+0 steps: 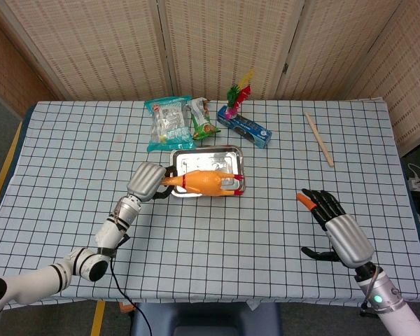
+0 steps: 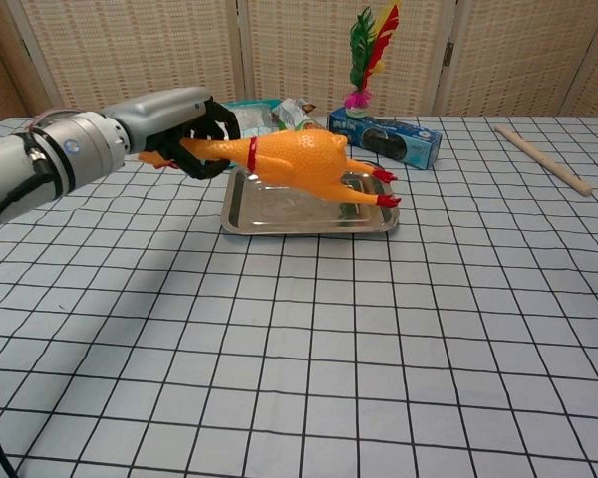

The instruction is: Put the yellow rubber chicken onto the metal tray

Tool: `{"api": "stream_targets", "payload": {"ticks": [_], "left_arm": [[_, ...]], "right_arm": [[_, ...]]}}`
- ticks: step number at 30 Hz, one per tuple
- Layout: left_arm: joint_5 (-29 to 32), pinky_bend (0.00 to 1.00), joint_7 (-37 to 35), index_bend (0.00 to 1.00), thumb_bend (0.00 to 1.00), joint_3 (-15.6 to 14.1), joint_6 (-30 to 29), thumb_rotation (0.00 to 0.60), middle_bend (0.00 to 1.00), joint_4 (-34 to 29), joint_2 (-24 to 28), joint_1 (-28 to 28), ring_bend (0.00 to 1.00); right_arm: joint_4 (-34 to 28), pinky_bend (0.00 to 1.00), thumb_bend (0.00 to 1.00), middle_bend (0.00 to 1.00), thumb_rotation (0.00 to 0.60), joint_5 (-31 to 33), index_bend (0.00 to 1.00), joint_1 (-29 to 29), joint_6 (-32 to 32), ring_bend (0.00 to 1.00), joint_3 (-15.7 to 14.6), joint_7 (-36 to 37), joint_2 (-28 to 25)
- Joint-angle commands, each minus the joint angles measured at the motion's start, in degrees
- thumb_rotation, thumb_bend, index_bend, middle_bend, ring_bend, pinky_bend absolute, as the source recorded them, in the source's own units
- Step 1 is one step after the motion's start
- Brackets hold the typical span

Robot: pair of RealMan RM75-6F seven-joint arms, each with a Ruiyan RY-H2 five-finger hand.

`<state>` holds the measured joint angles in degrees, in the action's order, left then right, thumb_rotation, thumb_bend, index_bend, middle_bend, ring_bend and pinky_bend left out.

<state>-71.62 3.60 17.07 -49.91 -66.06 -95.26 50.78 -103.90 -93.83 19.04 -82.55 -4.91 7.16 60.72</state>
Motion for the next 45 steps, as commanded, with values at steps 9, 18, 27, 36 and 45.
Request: {"api": "stream_targets", "payload": {"ticks": [9,18,27,36,45], "left_arm": [[-2.0,0.62,-18.5,0.70,0.74,0.3,9.1,0.600,0.73,30.4,-15.8,10.3,0.59],[-5.7,0.58,-36.3,0.10,0.53,-1.3,8.0,0.600,0.40,40.0,-20.4,12.3,0.39],[-5.7,0.42,-40.6,0.00,0.48,-1.3,8.8,0.600,0.22,44.5,-23.5,14.3,0.21],[-5.2,0.40,-39.5,0.00,0.48,-1.3,8.7,0.600,0.21,47.0,-24.8,15.0,0.19],[-9.1,0.34,-36.7,0.00,0.47,-4.4,-3.7,0.600,0.18,31.7,-16.4,9.1,0.15]], "right_arm": [[7.8,0.00,0.09,0.00,0.600,1.3,0.00,-3.6,-0.9,0.00,1.1,1.4,1.9],[10.6,0.00,0.09,0.00,0.600,2.2,0.00,-4.3,0.0,0.00,2.4,4.4,3.0],[10.8,0.00,0.09,0.00,0.600,0.2,0.00,-5.5,-1.2,0.00,2.4,6.5,2.7],[11.6,0.00,0.09,0.00,0.600,0.2,0.00,-6.6,-1.5,0.00,2.6,8.6,1.7],[11.9,0.00,0.09,0.00,0.600,-1.0,0.00,-7.3,-2.4,0.00,2.9,9.0,2.0]]}}
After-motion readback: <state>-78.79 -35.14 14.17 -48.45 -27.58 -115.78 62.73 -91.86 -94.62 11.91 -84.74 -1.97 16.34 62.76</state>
